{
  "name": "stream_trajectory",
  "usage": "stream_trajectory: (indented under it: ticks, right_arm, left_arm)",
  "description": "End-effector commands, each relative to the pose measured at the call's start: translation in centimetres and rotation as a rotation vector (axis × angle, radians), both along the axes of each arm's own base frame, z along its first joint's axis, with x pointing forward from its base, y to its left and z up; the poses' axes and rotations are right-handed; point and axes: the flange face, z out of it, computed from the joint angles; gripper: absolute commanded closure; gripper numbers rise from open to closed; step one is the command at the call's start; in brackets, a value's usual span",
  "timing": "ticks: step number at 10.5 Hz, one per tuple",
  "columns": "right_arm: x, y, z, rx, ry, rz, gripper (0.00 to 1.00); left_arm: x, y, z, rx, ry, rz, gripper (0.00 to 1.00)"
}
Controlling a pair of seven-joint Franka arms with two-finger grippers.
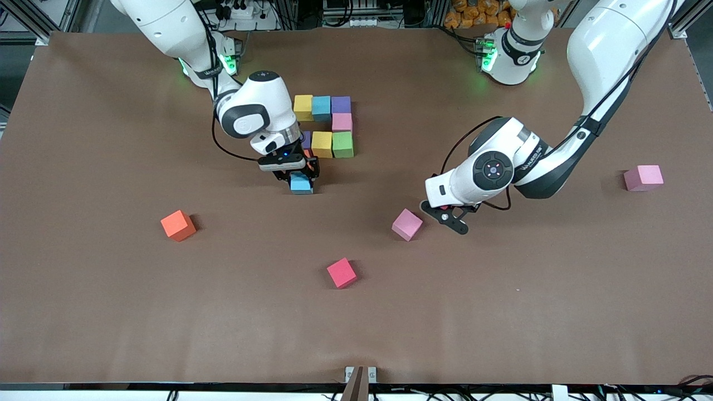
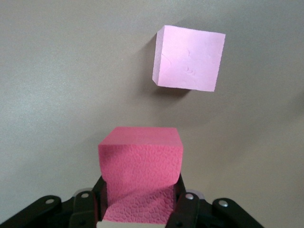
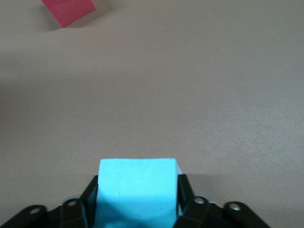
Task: Form number 2 with 11 blocks
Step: 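Lower the blue cube onto the block figure with the right gripper, then release blue and raise the right gripper while the left gripper carries pink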
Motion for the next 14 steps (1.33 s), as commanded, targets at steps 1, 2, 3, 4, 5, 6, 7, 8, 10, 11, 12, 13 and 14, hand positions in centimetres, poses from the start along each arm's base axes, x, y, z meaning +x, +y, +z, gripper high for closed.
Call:
stream_trajectory:
  ticks: [1,2,3,4,5,6,7,8,10,11,12,13,14]
  right_arm:
    - [-0.1,-0.2,0.6,0.02,-0.01,-0.008,0.0]
    - [-0.1,-0.2,0.6,0.02,-0.01,-0.008,0.0]
    - [-0.1,-0.2,0.6,0.021,-0.01,-0.009,0.0]
    - [0.0,-0.2,0.7,0.023,-0.012,-0.012,0.0]
    - [0.1,-0.1,0.8,0.028,-0.014,-0.019,0.0]
    - [0.1,0.0,1.1,0.031,-0.018,-0.016,0.0]
    - [0.3,0.1,1.2,0.034,-0.021,-0.02,0.0]
    - [0.7,0.3,1.5,0.039,-0.03,-0.019,0.0]
    - [1.7,0.2,2.3,0.045,-0.05,-0.022,0.0]
    - [2.2,0.4,2.7,0.048,-0.062,-0.022,0.0]
    - [2.9,0.2,3.1,0.052,-0.073,-0.029,0.0]
    - [3.7,0.1,3.6,0.057,-0.088,-0.036,0.0]
    - [4.3,-0.3,3.9,0.053,-0.096,-0.037,0.0]
  left_arm:
    - [0.2,-0.1,0.0,0.007,-0.013,-0.012,1.0]
    - [0.2,-0.1,0.0,0.008,-0.012,-0.015,1.0]
    - [0.2,-0.1,0.0,0.007,-0.011,-0.013,1.0]
    - [0.2,-0.1,0.0,0.006,-0.012,-0.013,1.0]
    - [0.2,-0.1,0.0,0.007,-0.011,-0.014,1.0]
    - [0.2,-0.2,0.1,0.005,-0.014,-0.015,1.0]
    - [0.3,-0.2,0.1,0.005,-0.015,-0.014,1.0]
    - [-0.1,-0.8,0.2,0.002,-0.013,-0.017,1.0]
    - [-1.4,-2.9,1.4,-0.005,-0.027,-0.072,1.0]
    - [-2.4,-4.7,2.6,-0.023,-0.034,-0.089,1.0]
    - [-2.7,-5.3,3.1,-0.039,-0.031,-0.092,1.0]
    - [-2.9,-5.9,3.4,-0.054,-0.029,-0.098,1.0]
    - [-2.9,-6.4,3.5,-0.063,-0.032,-0.124,1.0]
